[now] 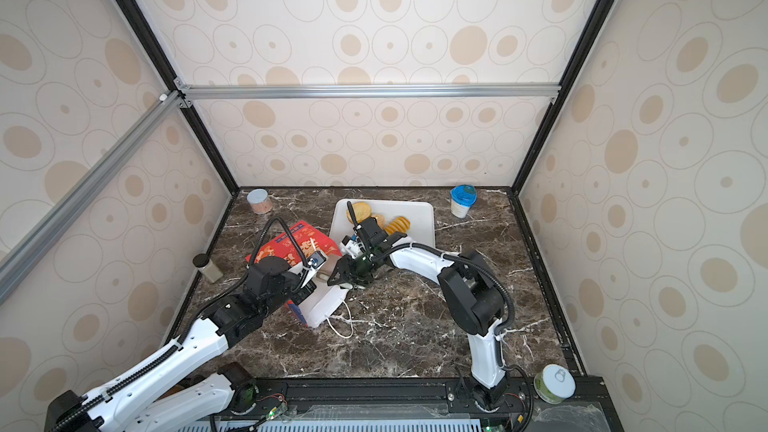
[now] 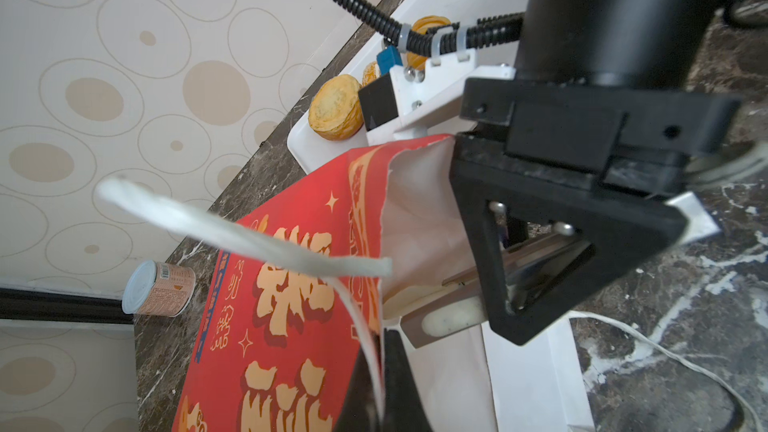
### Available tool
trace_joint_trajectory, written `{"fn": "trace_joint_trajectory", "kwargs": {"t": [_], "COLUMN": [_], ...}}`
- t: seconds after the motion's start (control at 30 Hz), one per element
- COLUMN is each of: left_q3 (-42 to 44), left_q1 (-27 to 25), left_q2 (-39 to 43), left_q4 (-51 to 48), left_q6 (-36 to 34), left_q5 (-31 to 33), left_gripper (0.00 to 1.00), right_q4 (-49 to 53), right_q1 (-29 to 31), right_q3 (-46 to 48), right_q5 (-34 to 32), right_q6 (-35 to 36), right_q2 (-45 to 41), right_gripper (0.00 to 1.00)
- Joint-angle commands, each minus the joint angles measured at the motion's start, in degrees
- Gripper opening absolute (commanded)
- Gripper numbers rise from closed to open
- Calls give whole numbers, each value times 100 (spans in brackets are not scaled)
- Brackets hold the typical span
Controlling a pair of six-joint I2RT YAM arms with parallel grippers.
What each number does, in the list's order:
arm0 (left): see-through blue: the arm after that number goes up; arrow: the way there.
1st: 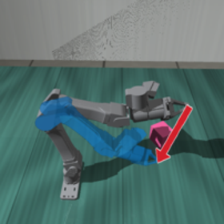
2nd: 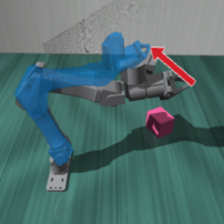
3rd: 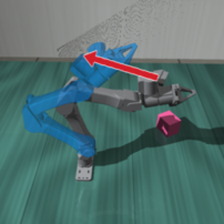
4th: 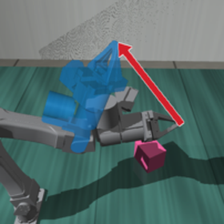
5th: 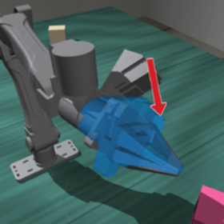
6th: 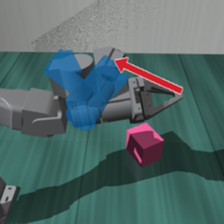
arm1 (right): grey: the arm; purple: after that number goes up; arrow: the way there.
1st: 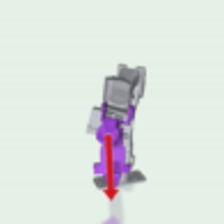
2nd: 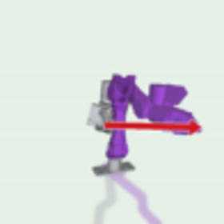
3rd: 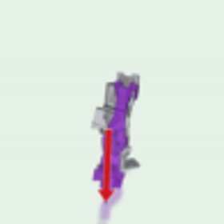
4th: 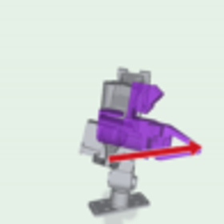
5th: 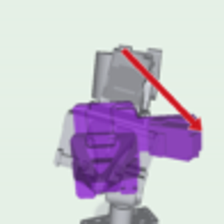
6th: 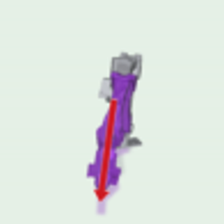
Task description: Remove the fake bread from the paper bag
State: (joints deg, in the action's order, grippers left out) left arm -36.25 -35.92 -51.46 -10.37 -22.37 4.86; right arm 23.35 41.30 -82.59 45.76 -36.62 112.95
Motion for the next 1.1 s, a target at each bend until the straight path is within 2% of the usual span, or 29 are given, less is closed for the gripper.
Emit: {"fn": "trace_joint_trajectory", "kwargs": {"t": [0.0,0.23,0.43,0.53,0.6,0.7,0.9,1.07], "left_q3": [34,325,364,360,349,321,171,-193], "left_q1": [-71,-125,-146,-160,-160,-159,-151,-25], "left_q2": [196,486,629,651,647,610,573,239], "left_q4": [390,628,648,609,605,590,618,467], "left_q6": [-181,-145,-152,-140,-97,49,470,904], "left_q5": [-185,-181,-63,-14,7,84,195,267], "left_gripper": [0,0,0,0,0,0,0,0], "right_q4": [370,604,656,875,1020,1321,1650,1353], "right_q1": [9,135,225,234,234,230,233,225], "right_q3": [-351,-771,-1168,-1346,-1355,-1300,-816,-197], "right_q5": [-217,-689,-681,-699,-726,-796,-902,-800], "right_q6": [80,-14,-40,112,257,576,1215,1622], "right_q2": [221,658,964,1037,1004,836,224,-463], "right_gripper": [52,46,38,26,13,0,0,0]}}
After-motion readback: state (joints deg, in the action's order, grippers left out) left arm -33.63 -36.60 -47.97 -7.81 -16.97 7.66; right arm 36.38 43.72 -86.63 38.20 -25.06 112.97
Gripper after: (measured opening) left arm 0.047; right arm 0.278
